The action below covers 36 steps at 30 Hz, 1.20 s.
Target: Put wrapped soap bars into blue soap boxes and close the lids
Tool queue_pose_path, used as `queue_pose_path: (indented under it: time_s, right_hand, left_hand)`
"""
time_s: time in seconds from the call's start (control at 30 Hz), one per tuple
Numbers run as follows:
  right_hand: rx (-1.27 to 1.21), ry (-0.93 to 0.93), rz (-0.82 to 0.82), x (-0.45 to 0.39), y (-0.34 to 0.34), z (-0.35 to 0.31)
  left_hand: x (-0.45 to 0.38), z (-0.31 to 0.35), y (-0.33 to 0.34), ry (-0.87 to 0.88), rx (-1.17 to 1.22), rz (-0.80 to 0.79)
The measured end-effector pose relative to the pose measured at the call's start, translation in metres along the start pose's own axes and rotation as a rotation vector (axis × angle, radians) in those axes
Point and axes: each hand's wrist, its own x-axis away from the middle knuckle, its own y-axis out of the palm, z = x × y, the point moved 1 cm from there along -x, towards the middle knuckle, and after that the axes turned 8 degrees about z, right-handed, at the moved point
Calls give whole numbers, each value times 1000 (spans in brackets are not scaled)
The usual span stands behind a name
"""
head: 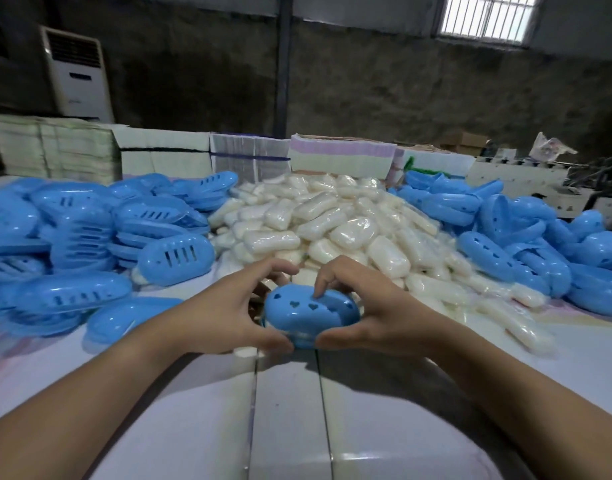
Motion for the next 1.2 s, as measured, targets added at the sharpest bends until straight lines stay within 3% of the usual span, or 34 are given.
queue_pose_path:
  time_s: [0.37, 0.5, 0.63, 0.97, 1.2]
  right_hand:
    - [134, -176, -52, 3, -2, -6]
    - [248, -173, 9, 4, -1, -7]
    - [132, -114, 31, 3, -4, -2]
    - [117, -125, 71, 4, -3, 2]
    - [-52, 24, 19, -1, -7, 1]
  left_hand:
    - [3, 1, -5, 53, -37, 28]
    - [2, 1, -7, 8, -65, 7]
    - [2, 3, -6, 70, -102, 19]
    - [2, 7, -4, 244, -307, 128]
    - [5, 15, -3, 422, -366, 305]
